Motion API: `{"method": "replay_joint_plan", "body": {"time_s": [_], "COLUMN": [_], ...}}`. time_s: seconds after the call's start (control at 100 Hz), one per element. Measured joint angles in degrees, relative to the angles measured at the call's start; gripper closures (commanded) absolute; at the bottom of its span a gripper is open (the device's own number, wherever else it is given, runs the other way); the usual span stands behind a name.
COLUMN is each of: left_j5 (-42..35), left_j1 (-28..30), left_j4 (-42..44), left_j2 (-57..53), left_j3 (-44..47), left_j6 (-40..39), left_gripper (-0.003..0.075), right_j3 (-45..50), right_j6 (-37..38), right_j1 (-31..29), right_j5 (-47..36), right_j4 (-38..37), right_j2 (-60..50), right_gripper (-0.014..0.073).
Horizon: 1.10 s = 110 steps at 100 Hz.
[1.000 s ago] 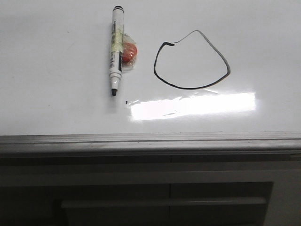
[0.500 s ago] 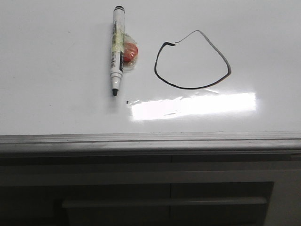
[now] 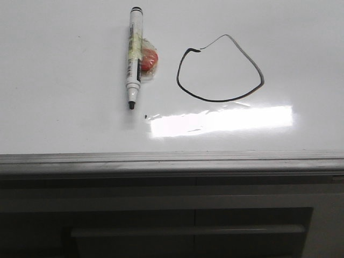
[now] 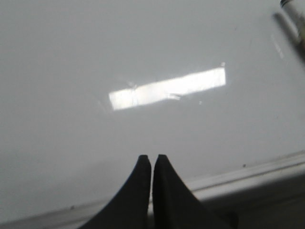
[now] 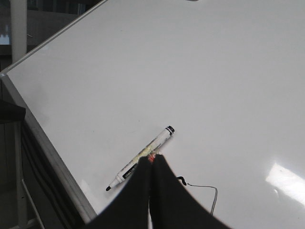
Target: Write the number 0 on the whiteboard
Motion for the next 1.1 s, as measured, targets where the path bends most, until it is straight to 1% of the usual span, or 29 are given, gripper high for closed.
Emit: {"method": "replay_joint_plan", "body": {"time_s": [0.08,0.21,1.1], "left_j5": [4.16,6.4,6.51], "left_j1": [0.4,0.4,0.4], "left_j4": [-0.25,-0.77,-1.12], "left_j2": [0.0,-0.92,-1.73], "left_j3": [0.0,0.0,0.0], "left_j6": [0.0,0.0,0.0], "left_gripper": [0.074,0.074,0.074], "right_j3": [0.0,0.0,0.0], "right_j6": [0.0,0.0,0.0], "right_j1": [0.0,0.0,0.0], "right_j5": [0.0,0.0,0.04], "right_j4": [0.0,0.0,0.0], "right_j2": [0.0,0.0,0.0], "right_gripper": [0.0663,0.0663,0.0663]}}
